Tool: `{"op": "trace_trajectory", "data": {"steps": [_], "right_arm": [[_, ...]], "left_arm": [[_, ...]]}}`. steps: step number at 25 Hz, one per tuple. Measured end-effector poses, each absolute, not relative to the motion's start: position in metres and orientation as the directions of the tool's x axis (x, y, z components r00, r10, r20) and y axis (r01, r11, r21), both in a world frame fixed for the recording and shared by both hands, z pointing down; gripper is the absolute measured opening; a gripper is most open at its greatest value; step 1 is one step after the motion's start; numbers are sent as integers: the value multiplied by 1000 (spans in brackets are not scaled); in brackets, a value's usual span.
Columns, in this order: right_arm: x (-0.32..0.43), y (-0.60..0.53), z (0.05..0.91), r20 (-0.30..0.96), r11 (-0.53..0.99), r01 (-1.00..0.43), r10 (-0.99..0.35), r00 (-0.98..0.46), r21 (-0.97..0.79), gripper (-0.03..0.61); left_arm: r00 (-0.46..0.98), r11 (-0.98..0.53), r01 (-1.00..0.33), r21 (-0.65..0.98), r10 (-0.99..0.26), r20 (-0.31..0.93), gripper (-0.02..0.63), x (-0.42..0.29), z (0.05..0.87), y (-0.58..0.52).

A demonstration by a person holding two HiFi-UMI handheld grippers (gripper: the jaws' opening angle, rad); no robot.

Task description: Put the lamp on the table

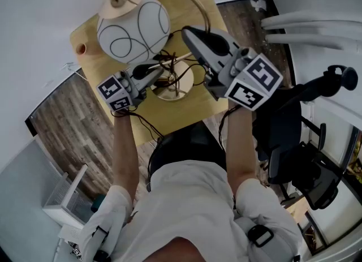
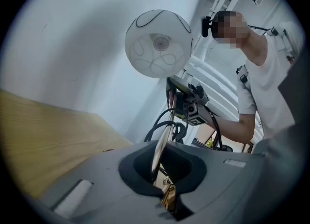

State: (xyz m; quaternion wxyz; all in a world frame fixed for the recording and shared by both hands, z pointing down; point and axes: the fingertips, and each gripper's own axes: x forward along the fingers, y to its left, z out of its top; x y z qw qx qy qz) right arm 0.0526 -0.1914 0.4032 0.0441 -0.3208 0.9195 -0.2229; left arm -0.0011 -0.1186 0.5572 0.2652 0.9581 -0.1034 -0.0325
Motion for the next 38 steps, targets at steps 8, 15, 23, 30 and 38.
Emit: {"op": "trace_trajectory", "data": {"steps": [8, 15, 23, 30, 38], "right_arm": [[55, -193, 419, 67, 683, -559, -604, -794, -471, 3], [56, -194, 429, 43, 695, -529, -585, -810, -487, 3], [51, -187, 427, 9, 718, -495, -563, -826, -489, 3], [55, -190, 427, -26, 677, -469, -584, -811, -567, 3], [50, -186, 426, -41, 698, -441, -557, -829, -565, 3]], "left_arm": [[978, -829, -176, 532, -207, 1, -3, 0, 573, -120], [981, -825, -170, 539, -194, 13, -2, 1, 584, -120], [979, -819, -172, 547, -203, 4, 6, -2, 588, -118], [975, -805, -188, 562, -221, 9, 8, -4, 588, -118], [967, -786, -225, 576, -251, 36, 25, -7, 591, -119]]}}
